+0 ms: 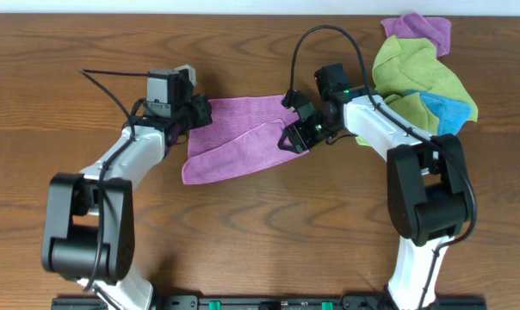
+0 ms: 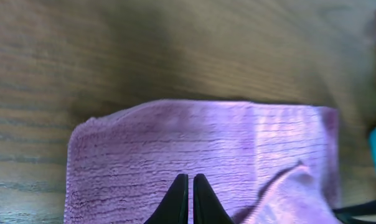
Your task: Fold the cloth
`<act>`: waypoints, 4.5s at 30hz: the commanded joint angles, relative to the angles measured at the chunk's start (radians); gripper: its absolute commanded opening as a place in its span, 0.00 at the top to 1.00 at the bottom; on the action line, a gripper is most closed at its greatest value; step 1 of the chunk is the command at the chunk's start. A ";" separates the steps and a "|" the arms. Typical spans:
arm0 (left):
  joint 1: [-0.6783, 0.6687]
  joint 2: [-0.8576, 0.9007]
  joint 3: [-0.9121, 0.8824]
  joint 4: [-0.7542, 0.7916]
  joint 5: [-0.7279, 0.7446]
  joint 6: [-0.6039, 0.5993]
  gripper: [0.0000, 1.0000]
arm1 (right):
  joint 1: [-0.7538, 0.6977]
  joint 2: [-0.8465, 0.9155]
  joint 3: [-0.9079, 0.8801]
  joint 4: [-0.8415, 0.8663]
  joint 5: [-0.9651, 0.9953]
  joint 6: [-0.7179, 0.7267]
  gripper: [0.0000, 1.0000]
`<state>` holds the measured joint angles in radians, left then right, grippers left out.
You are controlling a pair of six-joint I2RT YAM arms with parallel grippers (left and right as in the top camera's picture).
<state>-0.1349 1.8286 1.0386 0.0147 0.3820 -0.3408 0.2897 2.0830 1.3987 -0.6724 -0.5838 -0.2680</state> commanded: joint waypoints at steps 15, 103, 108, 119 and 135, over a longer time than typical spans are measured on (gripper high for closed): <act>-0.003 0.121 0.008 0.057 -0.003 0.005 0.93 | -0.008 0.015 0.042 -0.013 -0.214 0.048 0.50; -0.002 0.165 0.008 0.034 -0.093 0.003 0.94 | 0.149 0.020 0.327 -0.717 0.298 -0.081 0.46; -0.002 0.165 0.008 -0.007 -0.093 0.003 0.94 | 0.112 0.020 0.263 -0.499 0.259 -0.005 0.68; -0.002 0.165 0.008 -0.079 -0.093 0.000 0.94 | 0.118 0.116 0.263 -0.193 0.406 0.093 0.99; -0.002 0.165 0.008 -0.085 -0.095 0.001 0.94 | 0.116 0.163 0.263 -0.031 0.569 0.196 0.99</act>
<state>-0.1402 1.9671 1.0714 -0.0353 0.3290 -0.3405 0.4023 2.2250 1.6573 -0.7074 -0.0334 -0.0948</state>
